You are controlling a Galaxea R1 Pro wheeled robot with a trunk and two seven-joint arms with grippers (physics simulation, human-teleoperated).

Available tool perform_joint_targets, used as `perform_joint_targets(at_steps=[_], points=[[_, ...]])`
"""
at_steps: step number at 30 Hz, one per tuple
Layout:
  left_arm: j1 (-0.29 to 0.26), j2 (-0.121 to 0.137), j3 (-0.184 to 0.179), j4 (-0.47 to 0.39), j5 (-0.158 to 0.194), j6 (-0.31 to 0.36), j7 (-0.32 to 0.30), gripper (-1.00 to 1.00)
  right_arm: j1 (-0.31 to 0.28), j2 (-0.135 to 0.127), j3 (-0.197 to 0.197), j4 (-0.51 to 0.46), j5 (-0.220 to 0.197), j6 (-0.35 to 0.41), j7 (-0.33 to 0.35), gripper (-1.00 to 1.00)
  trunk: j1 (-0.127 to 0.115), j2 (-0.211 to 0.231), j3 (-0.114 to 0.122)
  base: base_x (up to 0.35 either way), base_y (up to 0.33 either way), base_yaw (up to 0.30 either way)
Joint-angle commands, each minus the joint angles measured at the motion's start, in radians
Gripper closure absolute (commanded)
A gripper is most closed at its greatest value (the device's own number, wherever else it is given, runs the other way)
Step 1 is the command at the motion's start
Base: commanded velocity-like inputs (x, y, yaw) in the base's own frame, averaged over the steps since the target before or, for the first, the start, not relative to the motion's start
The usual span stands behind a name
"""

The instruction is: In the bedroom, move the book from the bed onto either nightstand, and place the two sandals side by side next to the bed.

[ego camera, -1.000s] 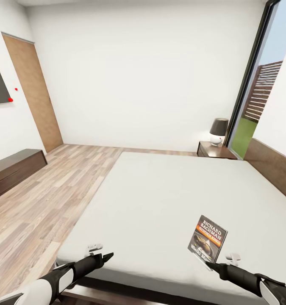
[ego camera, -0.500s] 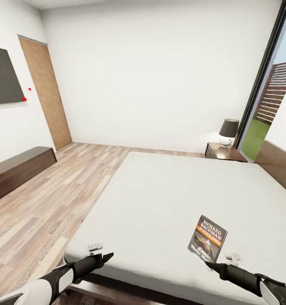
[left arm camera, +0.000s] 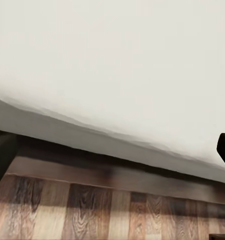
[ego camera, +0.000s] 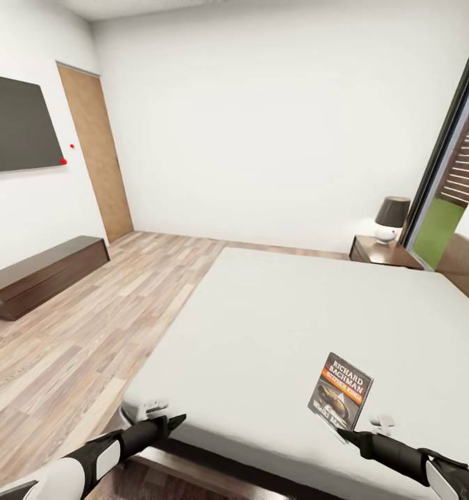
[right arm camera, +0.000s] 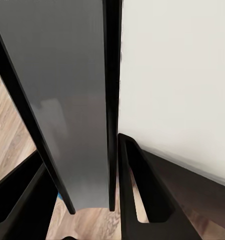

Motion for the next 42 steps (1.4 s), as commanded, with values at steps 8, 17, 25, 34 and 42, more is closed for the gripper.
perform_joint_targets(at_steps=[8, 17, 25, 34, 42], points=[[-0.001, 0.0, 0.003, 0.002, -0.001, -0.001, -0.002, -1.0, 0.001, -0.001, 0.006, -0.001, -0.011, 0.01, 0.001, 1.0, 0.0, -0.001, -0.001, -0.006, 0.0, 0.126], [0.0, 0.0, 0.002, 0.002, -0.001, -0.001, -0.002, -1.0, 0.0, -0.001, 0.006, -0.001, -0.011, 0.01, 0.001, 1.0, 0.0, -0.001, -0.001, 0.0, 0.0, 0.126], [0.0, 0.0, 0.001, 0.002, -0.001, -0.001, -0.001, -1.0, 0.0, -0.001, 0.006, -0.001, -0.01, 0.01, 0.001, 1.0, 0.0, -0.001, -0.001, 0.0, 0.0, 0.126], [0.0, -0.001, 0.001, 0.002, -0.001, -0.001, -0.001, -1.0, 0.0, -0.001, 0.006, -0.001, -0.011, 0.01, 0.001, 1.0, 0.0, -0.001, -0.001, 0.0, 0.0, 0.126], [0.0, -0.001, 0.001, 0.002, -0.001, -0.001, -0.001, -1.0, 0.0, -0.001, 0.006, -0.001, -0.01, 0.01, 0.001, 1.0, -0.015, 0.027, 0.011, 0.0, 0.0, 0.127]])
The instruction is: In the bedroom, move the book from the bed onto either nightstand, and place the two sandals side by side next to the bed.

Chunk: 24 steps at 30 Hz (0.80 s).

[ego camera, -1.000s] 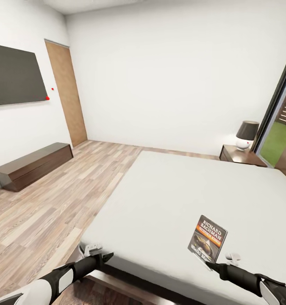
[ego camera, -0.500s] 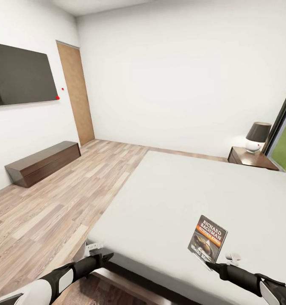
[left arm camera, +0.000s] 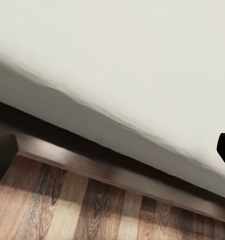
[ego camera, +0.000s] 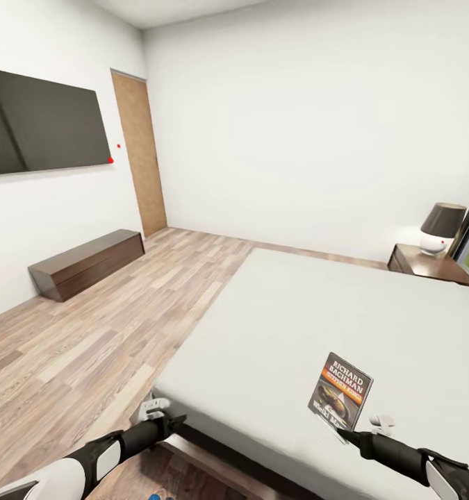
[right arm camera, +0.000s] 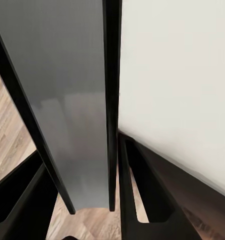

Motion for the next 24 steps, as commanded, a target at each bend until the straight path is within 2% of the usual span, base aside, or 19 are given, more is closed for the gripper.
perform_joint_targets(at_steps=[1, 17, 24], points=[[-0.001, 0.0, 0.002, 0.001, -0.001, -0.001, -0.003, -1.0, -0.001, -0.001, 0.006, 0.0, -0.011, 0.01, 0.001, 1.0, -0.004, 0.006, 0.002, 0.0, 0.0, 0.127], [-0.001, 0.0, 0.002, 0.001, -0.001, -0.001, -0.003, -1.0, 0.0, -0.001, 0.006, -0.001, -0.01, 0.01, 0.001, 1.0, -0.065, 0.118, 0.052, 0.0, 0.0, 0.126], [-0.001, 0.0, 0.002, 0.001, -0.001, -0.001, -0.003, -1.0, -0.001, -0.001, 0.006, -0.001, -0.01, 0.01, 0.001, 1.0, -0.065, 0.118, 0.052, 0.0, 0.0, 0.123]])
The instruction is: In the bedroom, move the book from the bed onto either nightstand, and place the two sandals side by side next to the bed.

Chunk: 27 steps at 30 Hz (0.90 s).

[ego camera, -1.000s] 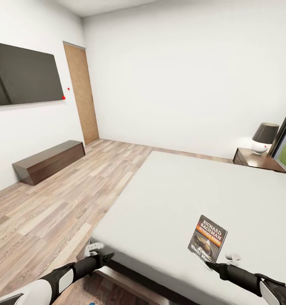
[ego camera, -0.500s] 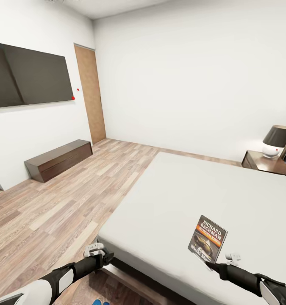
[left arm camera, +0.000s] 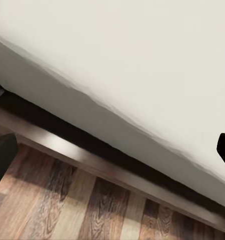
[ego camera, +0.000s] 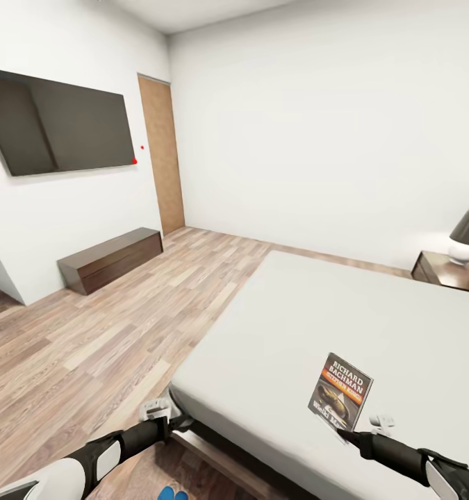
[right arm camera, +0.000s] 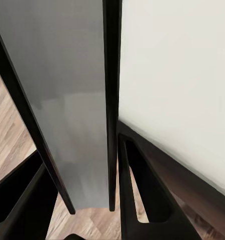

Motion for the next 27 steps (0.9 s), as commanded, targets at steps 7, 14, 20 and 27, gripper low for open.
perform_joint_targets(at_steps=[7, 14, 20, 27], points=[[0.0, -0.001, 0.002, 0.001, -0.001, -0.001, -0.003, -1.0, -0.001, -0.001, 0.006, -0.001, -0.011, 0.01, 0.001, 1.0, -0.023, 0.041, 0.017, 0.0, 0.0, 0.112], [0.0, -0.001, 0.002, 0.001, -0.001, -0.001, -0.003, -1.0, 0.0, -0.001, 0.006, -0.001, -0.011, 0.009, 0.001, 1.0, -0.05, 0.09, 0.039, 0.0, 0.0, 0.11], [-0.001, -0.001, 0.002, 0.001, -0.001, -0.001, -0.003, -1.0, -0.001, -0.001, 0.006, 0.0, -0.01, 0.01, 0.001, 1.0, -0.05, 0.09, 0.039, 0.0, 0.0, 0.108], [-0.001, -0.001, 0.002, 0.001, -0.001, -0.001, -0.003, -1.0, 0.0, -0.001, 0.006, -0.001, -0.01, 0.01, 0.001, 1.0, -0.05, 0.09, 0.039, 0.0, 0.0, 0.108]])
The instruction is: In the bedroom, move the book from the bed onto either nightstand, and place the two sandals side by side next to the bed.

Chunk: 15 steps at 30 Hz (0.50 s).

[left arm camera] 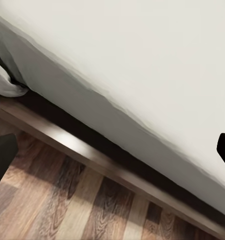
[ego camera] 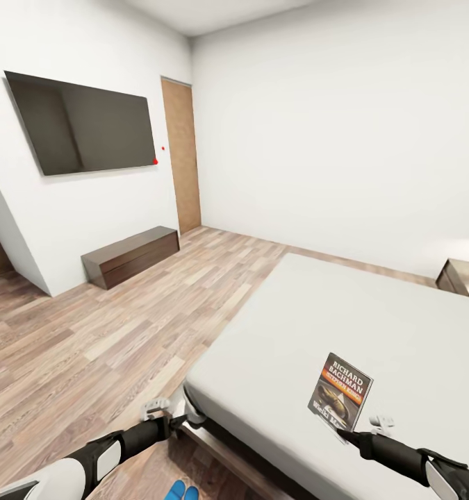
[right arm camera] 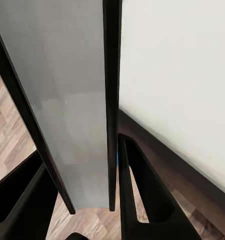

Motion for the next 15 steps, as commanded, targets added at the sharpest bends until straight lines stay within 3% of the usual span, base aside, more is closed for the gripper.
perform_joint_targets(at_steps=[1, 15], points=[[-0.001, 0.0, 0.003, 0.001, -0.001, -0.001, -0.003, -1.0, -0.001, -0.001, 0.006, -0.001, -0.011, 0.01, 0.001, 1.0, 0.0, -0.001, -0.001, 0.0, 0.0, 0.108], [-0.001, -0.001, 0.003, 0.001, -0.001, -0.001, -0.003, -1.0, 0.0, -0.001, 0.006, 0.0, -0.011, 0.009, 0.001, 1.0, 0.0, -0.001, -0.001, 0.0, 0.0, 0.11]])
